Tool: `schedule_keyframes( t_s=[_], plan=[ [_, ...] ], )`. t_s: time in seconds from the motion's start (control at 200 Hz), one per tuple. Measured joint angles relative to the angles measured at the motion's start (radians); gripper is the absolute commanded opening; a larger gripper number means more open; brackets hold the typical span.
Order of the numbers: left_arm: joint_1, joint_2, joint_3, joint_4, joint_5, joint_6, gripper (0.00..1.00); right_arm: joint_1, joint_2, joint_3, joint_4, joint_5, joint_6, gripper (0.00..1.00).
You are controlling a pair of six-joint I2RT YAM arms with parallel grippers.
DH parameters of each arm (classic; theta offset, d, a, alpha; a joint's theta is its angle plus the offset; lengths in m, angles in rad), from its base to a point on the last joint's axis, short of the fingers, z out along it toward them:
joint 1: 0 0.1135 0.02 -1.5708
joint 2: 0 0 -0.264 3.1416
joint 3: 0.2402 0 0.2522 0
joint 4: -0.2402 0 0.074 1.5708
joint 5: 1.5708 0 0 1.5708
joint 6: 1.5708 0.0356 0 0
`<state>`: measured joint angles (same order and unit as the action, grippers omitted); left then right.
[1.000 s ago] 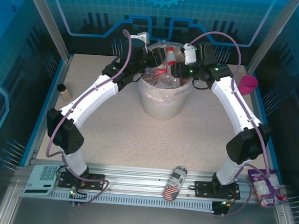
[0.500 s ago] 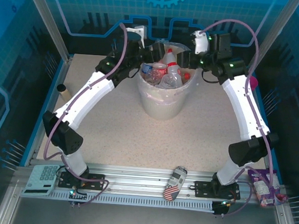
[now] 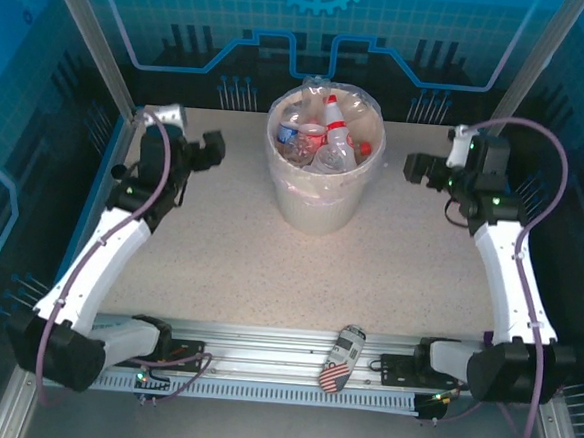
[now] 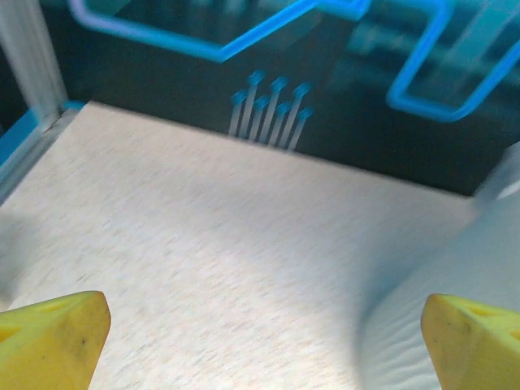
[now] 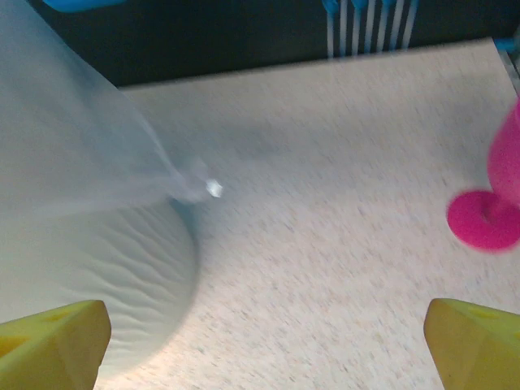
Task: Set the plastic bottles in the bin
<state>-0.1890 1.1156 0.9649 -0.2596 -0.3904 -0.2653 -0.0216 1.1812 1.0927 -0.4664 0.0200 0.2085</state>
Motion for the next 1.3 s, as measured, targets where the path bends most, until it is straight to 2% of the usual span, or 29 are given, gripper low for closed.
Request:
schedule_keyframes(
  t_s=[0.11, 0.215, 0.405, 0.66, 0.785, 1.021, 1.096, 1.301],
  plan=[
    [0.014, -0.012, -0.213, 0.090, -0.059, 0.012, 0.99, 0.001, 0.003, -0.214, 0.122, 0.075, 0.020, 1.00],
    [0.037, 0.021, -0.335, 0.169, -0.096, 0.024, 0.99, 0.002, 0.053, -0.362, 0.224, 0.134, 0.027, 1.00],
    [0.043, 0.165, -0.404, 0.397, -0.138, 0.071, 0.99, 0.057, 0.183, -0.432, 0.433, 0.235, 0.001, 1.00],
    [0.046, 0.346, -0.424, 0.687, -0.140, 0.167, 0.99, 0.100, 0.288, -0.509, 0.771, 0.299, -0.075, 1.00],
    [0.060, 0.378, -0.463, 0.848, -0.111, 0.220, 0.99, 0.122, 0.311, -0.554, 0.951, 0.307, -0.131, 1.00],
    [0.089, 0.397, -0.548, 1.022, -0.018, 0.247, 0.99, 0.135, 0.337, -0.695, 1.245, 0.275, -0.183, 1.00],
    [0.104, 0.423, -0.589, 1.114, 0.023, 0.252, 0.99, 0.132, 0.351, -0.712, 1.256, 0.260, -0.185, 1.00],
    [0.117, 0.436, -0.596, 1.157, 0.075, 0.257, 0.99, 0.132, 0.359, -0.715, 1.330, 0.257, -0.187, 1.00]
  ],
)
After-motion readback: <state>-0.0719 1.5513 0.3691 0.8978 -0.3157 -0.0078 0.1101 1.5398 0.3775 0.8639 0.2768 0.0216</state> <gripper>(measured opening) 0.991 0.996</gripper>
